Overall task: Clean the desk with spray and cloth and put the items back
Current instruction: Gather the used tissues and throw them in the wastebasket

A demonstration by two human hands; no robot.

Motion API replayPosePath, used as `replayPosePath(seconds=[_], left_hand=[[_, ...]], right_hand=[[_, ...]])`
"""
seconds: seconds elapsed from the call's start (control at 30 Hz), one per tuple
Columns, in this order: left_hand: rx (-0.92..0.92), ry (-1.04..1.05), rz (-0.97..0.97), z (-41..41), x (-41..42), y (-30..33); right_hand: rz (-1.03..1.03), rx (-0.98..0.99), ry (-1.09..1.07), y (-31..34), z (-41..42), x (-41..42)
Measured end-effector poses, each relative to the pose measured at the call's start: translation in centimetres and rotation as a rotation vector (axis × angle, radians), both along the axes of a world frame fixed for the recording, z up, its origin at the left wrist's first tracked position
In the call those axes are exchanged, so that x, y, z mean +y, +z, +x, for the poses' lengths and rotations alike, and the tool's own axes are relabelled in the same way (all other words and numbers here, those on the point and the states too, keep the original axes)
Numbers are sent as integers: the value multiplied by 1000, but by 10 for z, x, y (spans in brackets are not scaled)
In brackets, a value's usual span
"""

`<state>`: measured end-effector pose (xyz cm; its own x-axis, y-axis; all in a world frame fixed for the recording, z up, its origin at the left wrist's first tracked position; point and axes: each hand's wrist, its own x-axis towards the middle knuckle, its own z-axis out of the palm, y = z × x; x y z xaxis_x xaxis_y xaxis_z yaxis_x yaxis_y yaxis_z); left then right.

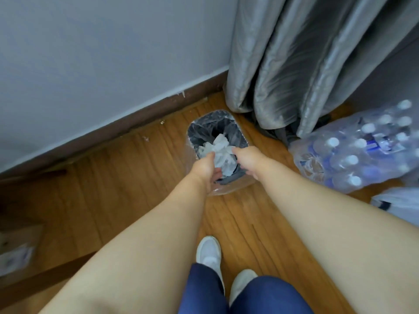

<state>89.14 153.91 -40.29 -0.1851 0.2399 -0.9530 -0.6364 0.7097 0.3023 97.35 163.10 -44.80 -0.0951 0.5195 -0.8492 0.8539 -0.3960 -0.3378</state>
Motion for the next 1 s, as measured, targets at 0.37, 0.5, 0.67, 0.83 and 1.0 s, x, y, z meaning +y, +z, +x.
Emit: replayPosePath(seconds=[0.37,0.5,0.67,0.83,1.0], left_hand=[[469,-1091,-210,21,-177,156],[457,-1023,-299,48,-266,216],[442,-828,-390,90,-373,270],[408,-619,-427,133,-469,302],[348,-446,-457,163,-559,316]], right_hand=[[77,-186,922,189,90,-101],[77,-233,1133,242,126,-147],[85,-266,1351,287,155,-195],[123,-315,1553,316,152,-238],[161,-307,1741,329,118,-291]])
